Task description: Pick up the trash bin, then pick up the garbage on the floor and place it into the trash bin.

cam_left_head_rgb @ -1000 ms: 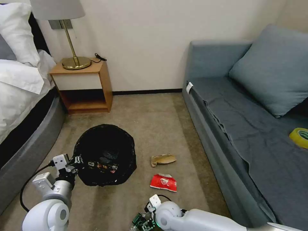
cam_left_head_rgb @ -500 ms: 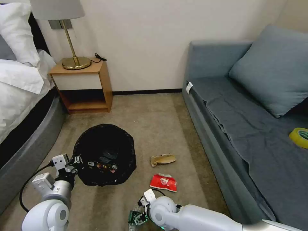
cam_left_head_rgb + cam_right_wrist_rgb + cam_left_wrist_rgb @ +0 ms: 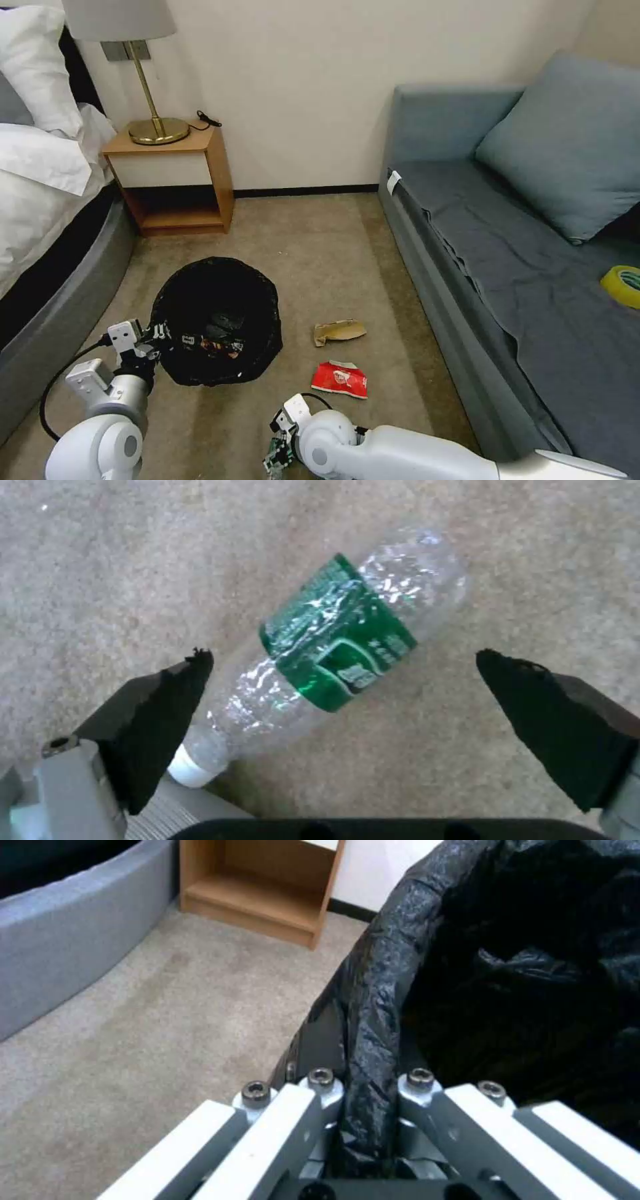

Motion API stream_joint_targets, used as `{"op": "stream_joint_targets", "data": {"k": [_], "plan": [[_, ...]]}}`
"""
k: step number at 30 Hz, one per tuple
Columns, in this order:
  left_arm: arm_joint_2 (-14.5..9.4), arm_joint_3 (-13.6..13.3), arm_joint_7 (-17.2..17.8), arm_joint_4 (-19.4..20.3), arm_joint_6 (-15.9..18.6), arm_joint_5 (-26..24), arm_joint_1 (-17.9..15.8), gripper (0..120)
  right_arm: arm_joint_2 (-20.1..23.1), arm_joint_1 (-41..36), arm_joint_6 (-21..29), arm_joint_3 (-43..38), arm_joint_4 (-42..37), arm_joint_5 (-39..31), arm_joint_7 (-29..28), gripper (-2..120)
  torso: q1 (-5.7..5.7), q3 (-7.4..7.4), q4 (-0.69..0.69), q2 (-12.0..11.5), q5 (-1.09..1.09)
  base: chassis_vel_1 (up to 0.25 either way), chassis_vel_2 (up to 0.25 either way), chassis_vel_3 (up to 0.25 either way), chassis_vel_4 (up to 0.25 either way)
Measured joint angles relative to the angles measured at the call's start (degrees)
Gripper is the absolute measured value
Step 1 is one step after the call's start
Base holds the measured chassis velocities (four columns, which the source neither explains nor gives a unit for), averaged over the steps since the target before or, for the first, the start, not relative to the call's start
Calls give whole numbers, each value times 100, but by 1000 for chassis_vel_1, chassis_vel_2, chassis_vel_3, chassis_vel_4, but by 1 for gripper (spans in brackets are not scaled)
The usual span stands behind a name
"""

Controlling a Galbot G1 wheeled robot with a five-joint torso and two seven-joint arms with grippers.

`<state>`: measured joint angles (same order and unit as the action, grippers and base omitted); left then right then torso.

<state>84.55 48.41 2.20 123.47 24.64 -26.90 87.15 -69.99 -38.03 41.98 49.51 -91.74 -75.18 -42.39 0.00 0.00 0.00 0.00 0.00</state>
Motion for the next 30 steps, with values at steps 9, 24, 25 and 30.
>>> {"op": "stream_joint_targets", "data": {"k": [9,24,25,30], "plan": [[2,10,-13,-49,-51,7,14,4,-267,-39,-34,24,329,152,114,100,0,0,0,0,0,0,0,0,0],[-7,26,-22,3,-55,-10,4,4,-496,-186,-191,-45,991,600,402,100,0,0,0,0,0,0,0,0,0],[-4,25,-26,-6,-59,-7,7,4,-524,-205,-206,-58,1052,667,443,100,0,0,0,0,0,0,0,0,0],[-5,28,-33,-20,-70,-2,14,4,-593,-255,-240,-83,1225,824,554,100,0,0,0,0,0,0,0,0,0]]}}
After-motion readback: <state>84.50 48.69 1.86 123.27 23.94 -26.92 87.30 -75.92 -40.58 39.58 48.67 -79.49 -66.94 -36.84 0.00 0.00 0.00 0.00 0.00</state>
